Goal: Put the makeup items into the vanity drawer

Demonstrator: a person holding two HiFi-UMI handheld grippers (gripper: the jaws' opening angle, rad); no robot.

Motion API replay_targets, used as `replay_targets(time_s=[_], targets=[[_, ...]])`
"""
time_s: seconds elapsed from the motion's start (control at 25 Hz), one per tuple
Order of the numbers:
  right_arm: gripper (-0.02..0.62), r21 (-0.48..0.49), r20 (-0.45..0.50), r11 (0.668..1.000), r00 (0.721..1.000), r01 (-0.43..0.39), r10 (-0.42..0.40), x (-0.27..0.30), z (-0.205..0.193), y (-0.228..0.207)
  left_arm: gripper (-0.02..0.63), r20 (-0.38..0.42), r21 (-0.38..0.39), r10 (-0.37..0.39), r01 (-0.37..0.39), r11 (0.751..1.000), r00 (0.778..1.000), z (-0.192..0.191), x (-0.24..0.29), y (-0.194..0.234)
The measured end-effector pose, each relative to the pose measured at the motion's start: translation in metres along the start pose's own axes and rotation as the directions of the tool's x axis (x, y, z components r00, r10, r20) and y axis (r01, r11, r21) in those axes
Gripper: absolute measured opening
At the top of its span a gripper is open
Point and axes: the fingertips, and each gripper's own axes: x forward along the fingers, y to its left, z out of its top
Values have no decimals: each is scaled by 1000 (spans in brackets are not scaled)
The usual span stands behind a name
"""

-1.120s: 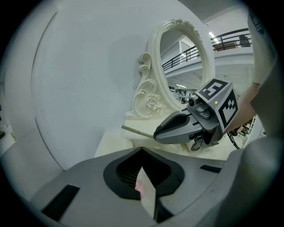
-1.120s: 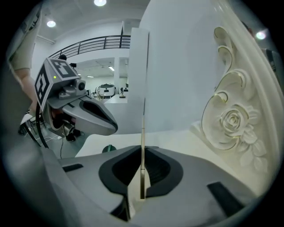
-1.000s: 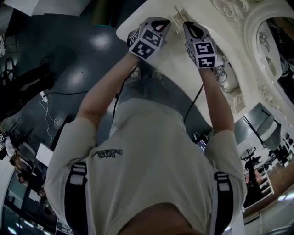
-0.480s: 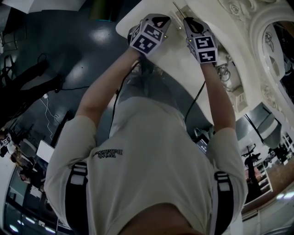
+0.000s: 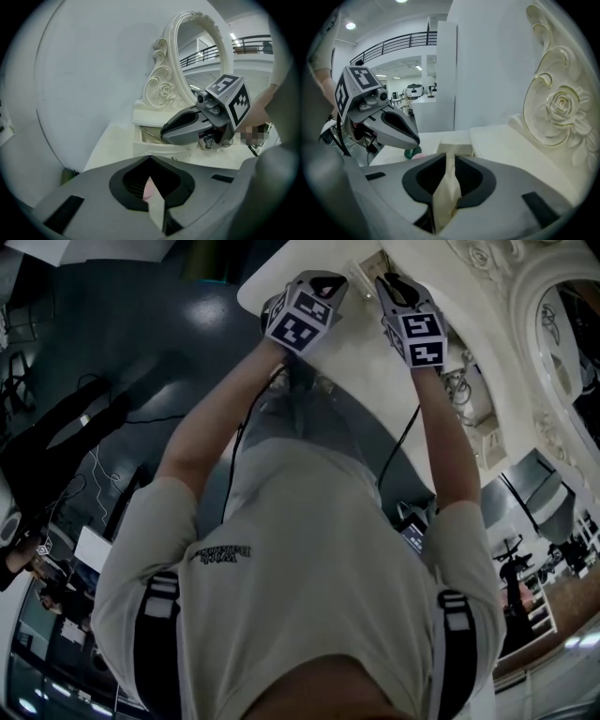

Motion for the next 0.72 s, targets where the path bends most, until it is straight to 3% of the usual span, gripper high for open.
replay_targets(time_s=[0.48,0.72], targets=[[63,10,-5,1000,1000,22,-22,-5,-2,-3,14,12,-4,11,-11,1000,1000,4,-5,-3],[63,8,29,999,999,38,-38,-15,12,-4,14,31,40,36,-37,999,999,15,-14,-1]])
